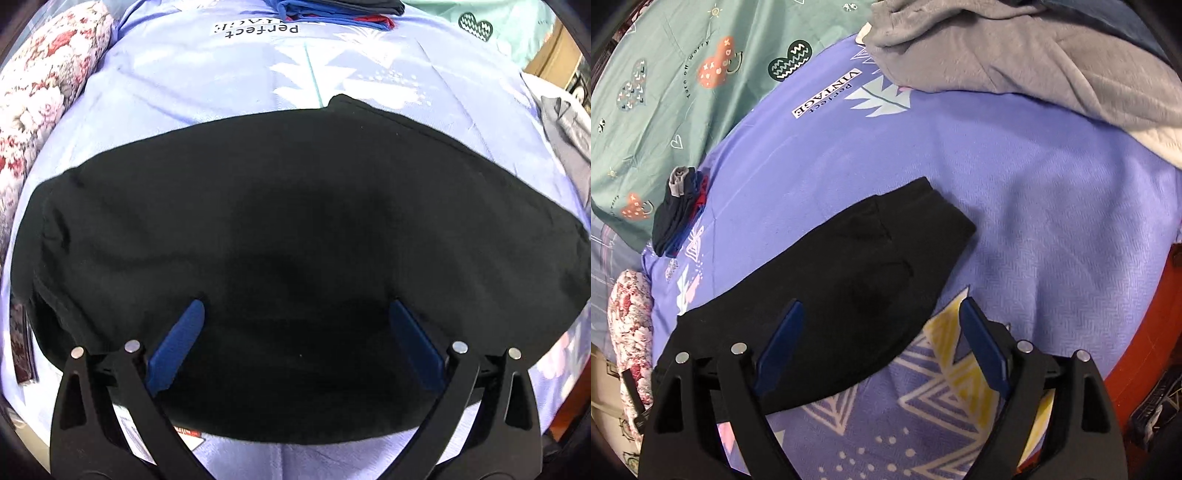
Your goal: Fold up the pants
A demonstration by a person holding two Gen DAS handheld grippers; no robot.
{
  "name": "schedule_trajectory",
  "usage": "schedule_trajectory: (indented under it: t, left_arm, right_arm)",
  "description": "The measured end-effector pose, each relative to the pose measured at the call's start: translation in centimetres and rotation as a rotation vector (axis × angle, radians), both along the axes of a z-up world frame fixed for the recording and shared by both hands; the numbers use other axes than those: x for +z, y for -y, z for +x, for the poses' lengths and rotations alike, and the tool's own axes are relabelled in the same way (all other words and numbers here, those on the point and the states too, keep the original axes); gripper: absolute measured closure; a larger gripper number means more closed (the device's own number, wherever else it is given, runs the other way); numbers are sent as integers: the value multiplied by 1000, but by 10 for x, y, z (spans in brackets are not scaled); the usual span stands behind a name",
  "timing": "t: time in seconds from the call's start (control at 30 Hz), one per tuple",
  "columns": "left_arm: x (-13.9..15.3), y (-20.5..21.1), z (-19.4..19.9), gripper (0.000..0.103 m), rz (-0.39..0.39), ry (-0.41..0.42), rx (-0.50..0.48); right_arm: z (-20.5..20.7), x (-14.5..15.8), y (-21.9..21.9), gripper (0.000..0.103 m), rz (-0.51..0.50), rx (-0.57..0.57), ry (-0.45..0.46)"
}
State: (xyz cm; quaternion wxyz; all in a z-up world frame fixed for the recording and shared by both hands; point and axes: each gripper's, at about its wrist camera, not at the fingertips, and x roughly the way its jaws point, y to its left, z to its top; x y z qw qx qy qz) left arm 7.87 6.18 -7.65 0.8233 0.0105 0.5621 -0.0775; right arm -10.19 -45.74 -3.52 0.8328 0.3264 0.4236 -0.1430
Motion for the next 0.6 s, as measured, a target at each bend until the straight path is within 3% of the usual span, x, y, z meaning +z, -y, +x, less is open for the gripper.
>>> schedule_trajectory:
  t: [0.07, 0.4, 0.53, 0.6]
  left_arm:
    - [3, -4, 2, 2, -19, 0, -1]
    - [1, -10, 5, 2, -21, 10, -11]
    - [1, -6, 0, 2, -24, 19, -7]
    - [3, -1, -10, 2, -27, 23, -5]
  right_arm:
    - [6, 2, -2, 17, 12, 27, 27]
    - [18, -12, -8, 18, 9, 21, -59]
    - [24, -21, 3, 18, 45, -31, -24]
    - [30, -25, 9, 33, 40, -67, -20]
